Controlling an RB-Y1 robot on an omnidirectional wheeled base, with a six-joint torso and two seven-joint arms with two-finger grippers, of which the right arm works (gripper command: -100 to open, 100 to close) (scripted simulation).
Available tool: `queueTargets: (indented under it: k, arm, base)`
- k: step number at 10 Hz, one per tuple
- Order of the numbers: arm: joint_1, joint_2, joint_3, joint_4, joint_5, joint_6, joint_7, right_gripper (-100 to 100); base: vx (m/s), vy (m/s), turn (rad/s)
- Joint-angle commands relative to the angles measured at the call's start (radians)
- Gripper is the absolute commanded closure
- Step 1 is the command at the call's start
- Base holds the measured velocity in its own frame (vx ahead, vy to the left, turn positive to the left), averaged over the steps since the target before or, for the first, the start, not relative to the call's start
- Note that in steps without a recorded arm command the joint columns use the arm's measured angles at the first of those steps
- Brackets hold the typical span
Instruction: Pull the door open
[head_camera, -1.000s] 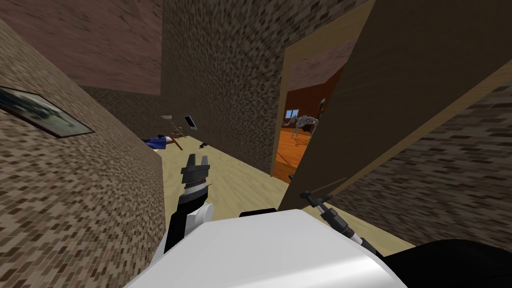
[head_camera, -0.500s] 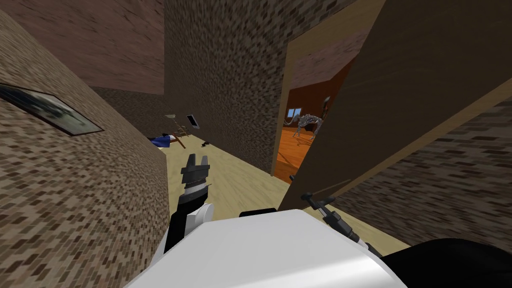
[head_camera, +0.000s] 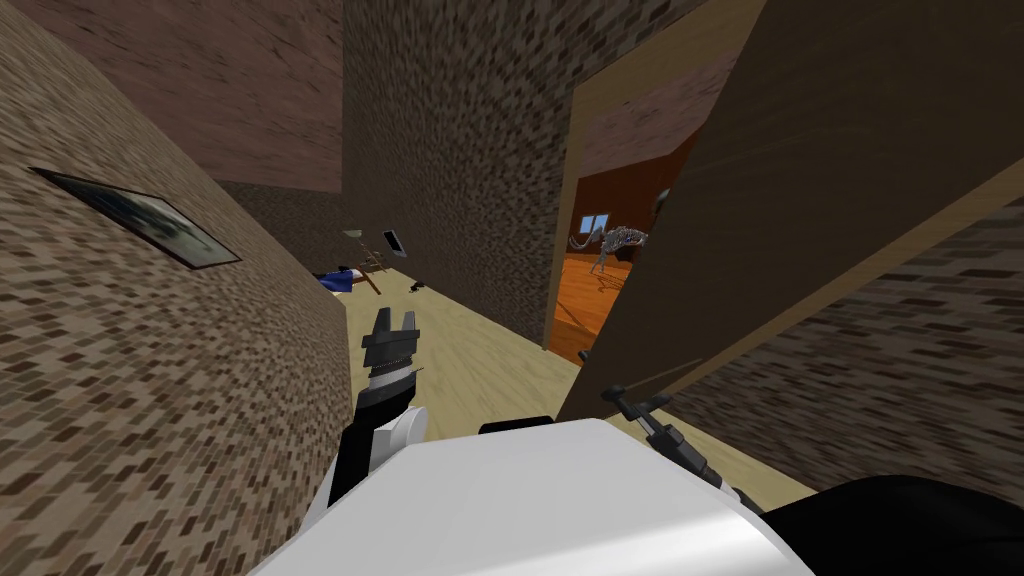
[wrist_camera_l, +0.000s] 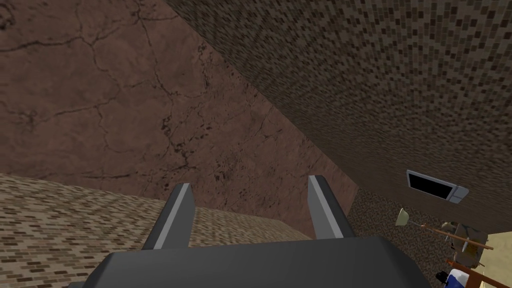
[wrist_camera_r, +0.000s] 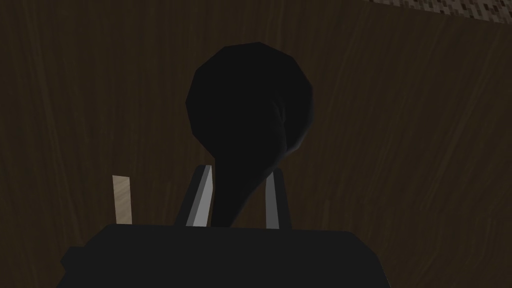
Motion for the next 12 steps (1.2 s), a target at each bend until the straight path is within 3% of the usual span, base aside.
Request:
queueTargets:
  k: [1, 12]
  arm:
    - [0.012, 0.009, 0.015, 0.023, 0.012, -0.030, 0.004, 100]
    - [0.014, 0.009, 0.016, 0.023, 0.013, -0.035, 0.005, 100]
  base:
    - [-0.058, -0.017, 0.037]
    - [-0.018, -0.005, 0.010]
